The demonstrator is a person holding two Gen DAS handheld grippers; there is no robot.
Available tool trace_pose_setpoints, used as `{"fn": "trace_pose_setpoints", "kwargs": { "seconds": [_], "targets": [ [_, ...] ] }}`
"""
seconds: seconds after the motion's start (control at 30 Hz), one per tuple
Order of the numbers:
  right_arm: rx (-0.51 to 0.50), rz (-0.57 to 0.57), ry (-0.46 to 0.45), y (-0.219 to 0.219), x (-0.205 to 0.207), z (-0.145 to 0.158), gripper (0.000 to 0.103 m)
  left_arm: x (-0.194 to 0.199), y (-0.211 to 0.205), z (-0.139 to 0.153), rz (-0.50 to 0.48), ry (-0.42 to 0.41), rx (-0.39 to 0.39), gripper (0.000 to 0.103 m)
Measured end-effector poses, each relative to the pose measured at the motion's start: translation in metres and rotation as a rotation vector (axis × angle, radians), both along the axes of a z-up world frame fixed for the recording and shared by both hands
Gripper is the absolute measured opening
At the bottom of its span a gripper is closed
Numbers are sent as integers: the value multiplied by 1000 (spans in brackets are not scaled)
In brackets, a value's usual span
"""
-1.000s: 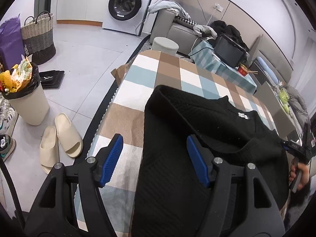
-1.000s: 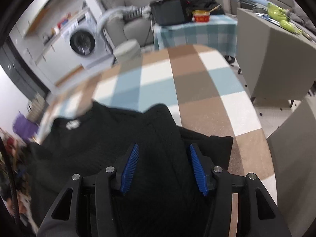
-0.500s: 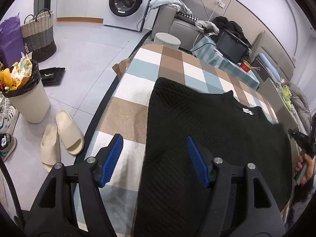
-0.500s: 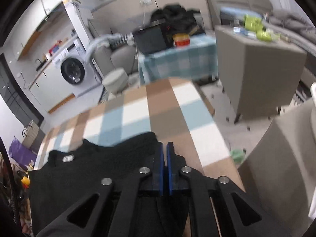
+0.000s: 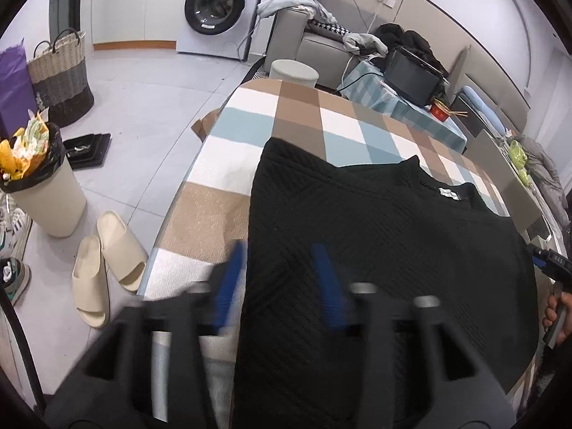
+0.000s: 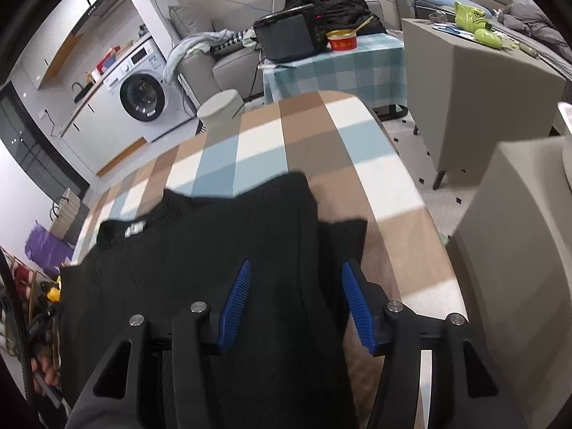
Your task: Fold small clothes
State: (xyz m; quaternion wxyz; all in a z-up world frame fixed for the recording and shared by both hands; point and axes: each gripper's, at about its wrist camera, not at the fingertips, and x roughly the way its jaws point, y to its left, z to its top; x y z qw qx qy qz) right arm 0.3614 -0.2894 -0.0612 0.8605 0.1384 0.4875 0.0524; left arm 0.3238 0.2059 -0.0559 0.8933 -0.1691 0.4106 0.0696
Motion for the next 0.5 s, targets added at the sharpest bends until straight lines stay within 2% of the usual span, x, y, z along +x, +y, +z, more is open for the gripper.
{"fn": "trace_pose_setpoints", "kwargs": {
  "seconds": [0.1,0.13,0.23,0.27,0.37,0.5],
  "targets": [
    [22,5,6,2,-20,3,55,-8,2,6,18,4,-15,20],
    [26,9,4,4,-27,5,58,-12,2,7,18,8,-32,23],
    [-6,32,-21,12,-57,15,70,-31,0,12,40,41,-11,48],
    [-13,42,-25,15,-67,17,75,-40,-2,14,43,34,-4,52],
    [0,46,-36,17,-100,23,85,-66,-9,20,25,25,0,60],
    [-4,32,-41,13,-143,24,85,-103,-22,17,21,48,-3,64]
  ]
}}
